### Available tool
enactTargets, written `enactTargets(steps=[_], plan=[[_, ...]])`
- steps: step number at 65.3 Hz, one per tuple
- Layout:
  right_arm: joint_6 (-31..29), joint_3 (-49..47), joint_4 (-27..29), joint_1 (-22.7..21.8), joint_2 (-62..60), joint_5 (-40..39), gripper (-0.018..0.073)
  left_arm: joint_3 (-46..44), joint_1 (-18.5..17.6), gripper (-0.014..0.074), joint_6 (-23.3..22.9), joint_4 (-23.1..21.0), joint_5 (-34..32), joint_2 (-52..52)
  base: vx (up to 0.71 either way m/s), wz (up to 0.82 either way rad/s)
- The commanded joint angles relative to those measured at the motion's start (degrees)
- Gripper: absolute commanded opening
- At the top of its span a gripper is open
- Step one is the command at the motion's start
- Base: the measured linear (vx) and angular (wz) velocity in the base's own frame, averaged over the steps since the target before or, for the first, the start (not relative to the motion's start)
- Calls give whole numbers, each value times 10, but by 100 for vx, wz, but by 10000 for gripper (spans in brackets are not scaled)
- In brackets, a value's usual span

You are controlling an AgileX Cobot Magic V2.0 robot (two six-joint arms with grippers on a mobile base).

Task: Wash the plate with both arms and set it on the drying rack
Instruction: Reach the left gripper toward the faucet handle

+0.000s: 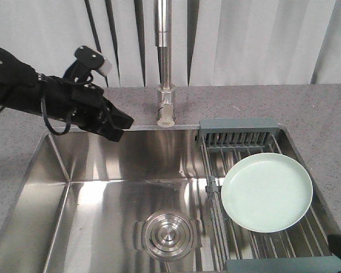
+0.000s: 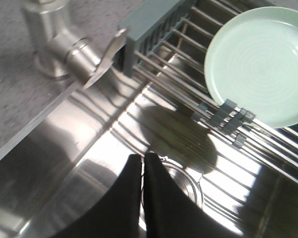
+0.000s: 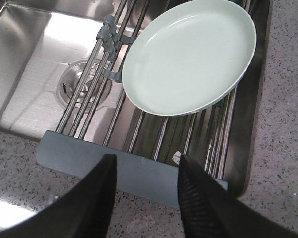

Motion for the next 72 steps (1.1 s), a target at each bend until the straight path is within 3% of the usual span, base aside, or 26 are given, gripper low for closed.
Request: enactTargets(steps=[1, 9, 21, 43, 50, 63, 72], plan=[[-2, -14, 3, -1, 1, -28, 291, -19, -22, -8, 93, -71, -18, -8, 0, 0], [-2, -14, 3, -1, 1, -28, 291, -25, -51, -8, 189, -91, -26, 15, 0, 0], [-2, -14, 3, -1, 1, -28, 291, -73, -81, -8, 257, -92, -29, 54, 0, 0], [-2, -14, 3, -1, 1, -28, 291, -188, -89, -8, 270, -91, -74, 135, 0, 0], [-2, -14, 3, -1, 1, -28, 291, -212, -89, -8, 272, -64, -118, 147, 0, 0], [-2, -14, 3, -1, 1, -28, 291, -220, -89, -8, 272, -44, -196, 150, 0, 0], [-2, -14, 3, -1, 1, -28, 291, -223, -89, -8, 272, -46, -187, 150, 0, 0]])
